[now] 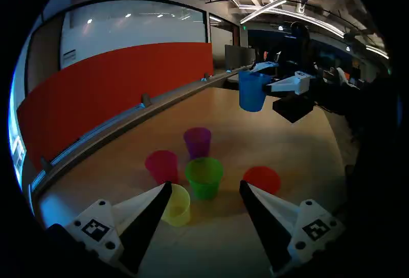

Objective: Pour water

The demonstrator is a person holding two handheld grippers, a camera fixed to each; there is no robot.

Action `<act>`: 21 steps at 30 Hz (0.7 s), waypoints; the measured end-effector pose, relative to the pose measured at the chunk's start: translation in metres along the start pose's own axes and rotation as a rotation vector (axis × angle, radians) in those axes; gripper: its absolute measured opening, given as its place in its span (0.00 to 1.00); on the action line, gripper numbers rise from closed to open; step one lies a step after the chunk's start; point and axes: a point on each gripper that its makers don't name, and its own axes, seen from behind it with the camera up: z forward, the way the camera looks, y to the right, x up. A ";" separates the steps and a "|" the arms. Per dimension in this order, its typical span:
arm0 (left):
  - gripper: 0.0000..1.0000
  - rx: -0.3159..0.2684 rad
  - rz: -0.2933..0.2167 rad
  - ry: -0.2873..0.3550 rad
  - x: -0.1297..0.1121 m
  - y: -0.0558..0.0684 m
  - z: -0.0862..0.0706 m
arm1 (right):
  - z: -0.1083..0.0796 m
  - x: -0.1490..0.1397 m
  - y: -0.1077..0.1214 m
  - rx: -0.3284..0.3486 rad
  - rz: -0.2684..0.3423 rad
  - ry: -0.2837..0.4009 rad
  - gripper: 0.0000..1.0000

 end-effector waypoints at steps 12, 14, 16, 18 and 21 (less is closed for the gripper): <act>0.99 -0.011 -0.005 -0.004 0.001 0.001 0.005 | -0.006 0.021 0.001 -0.004 0.009 0.080 0.91; 0.99 -0.014 -0.005 -0.006 0.001 0.002 0.006 | -0.006 0.022 0.001 -0.007 0.007 0.080 0.91; 0.99 -0.015 -0.006 -0.012 0.000 0.002 0.007 | -0.007 0.023 0.002 -0.010 0.005 0.077 0.90; 0.99 -0.018 -0.008 -0.021 -0.002 0.002 0.009 | -0.008 0.024 0.002 -0.011 0.003 0.075 0.91; 0.99 -0.024 -0.009 -0.035 -0.004 0.003 0.012 | -0.010 0.025 0.002 -0.012 0.001 0.074 0.91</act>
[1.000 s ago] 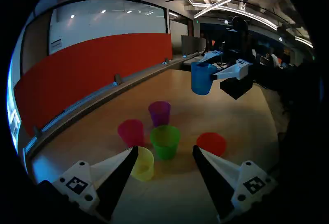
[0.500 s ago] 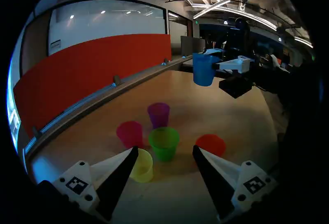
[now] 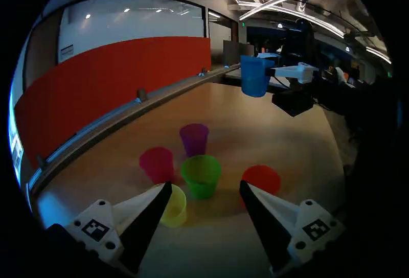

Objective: Pour water

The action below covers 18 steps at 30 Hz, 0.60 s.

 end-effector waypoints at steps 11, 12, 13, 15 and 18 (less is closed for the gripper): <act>0.98 0.002 0.033 -0.047 -0.006 -0.001 0.015 | -0.005 -0.003 0.003 -0.001 -0.003 -0.004 0.91; 0.98 0.002 0.033 -0.051 -0.006 -0.001 0.017 | -0.005 -0.004 0.003 -0.001 -0.002 -0.004 0.91; 0.99 0.003 0.032 -0.055 -0.006 -0.002 0.019 | -0.006 -0.005 0.004 -0.002 -0.002 -0.004 0.91; 0.99 0.003 0.031 -0.063 -0.007 -0.003 0.024 | -0.007 -0.006 0.005 -0.002 -0.001 -0.004 0.91; 0.99 0.004 0.032 -0.077 -0.009 -0.005 0.031 | -0.009 -0.008 0.007 -0.003 0.000 -0.004 0.91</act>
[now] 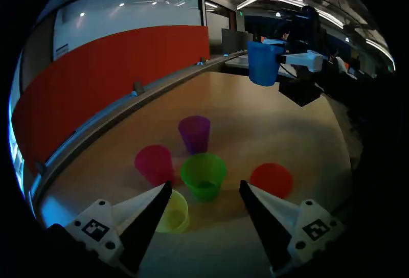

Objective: Pour water

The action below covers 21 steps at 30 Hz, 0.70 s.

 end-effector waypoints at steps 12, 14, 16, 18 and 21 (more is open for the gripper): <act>0.99 -0.005 0.027 -0.058 0.000 0.001 0.031 | -0.007 -0.010 0.008 -0.004 0.007 -0.004 0.91; 0.99 0.000 0.033 -0.066 0.000 0.000 0.035 | -0.009 -0.012 0.009 -0.005 0.009 -0.005 0.91; 0.99 0.000 0.036 -0.079 -0.001 0.000 0.039 | -0.010 -0.013 0.011 -0.008 0.009 -0.005 0.91; 0.99 -0.001 0.038 -0.089 -0.002 0.000 0.043 | -0.012 -0.014 0.013 -0.010 0.009 -0.005 0.91; 0.99 -0.002 0.041 -0.099 -0.002 0.000 0.048 | -0.013 -0.016 0.015 -0.014 0.012 -0.006 0.91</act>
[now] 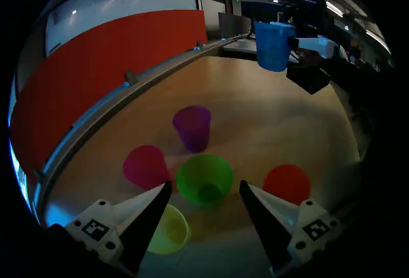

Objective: Pour water

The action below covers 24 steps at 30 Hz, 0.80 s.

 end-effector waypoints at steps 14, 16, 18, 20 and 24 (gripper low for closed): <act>0.99 0.010 -0.003 -0.054 -0.003 -0.004 0.021 | -0.003 -0.006 0.008 -0.002 0.012 -0.002 0.91; 0.99 0.007 -0.004 -0.061 -0.003 -0.003 0.024 | -0.003 -0.007 0.009 -0.004 0.012 -0.003 0.91; 0.98 0.007 -0.005 -0.066 -0.004 -0.002 0.027 | -0.003 -0.008 0.010 -0.005 0.011 -0.003 0.91; 0.98 0.010 -0.006 -0.071 -0.005 -0.002 0.030 | -0.004 -0.009 0.011 -0.005 0.010 -0.003 0.91; 0.99 0.011 -0.001 -0.075 -0.006 -0.001 0.033 | -0.006 -0.010 0.012 -0.006 0.012 -0.003 0.91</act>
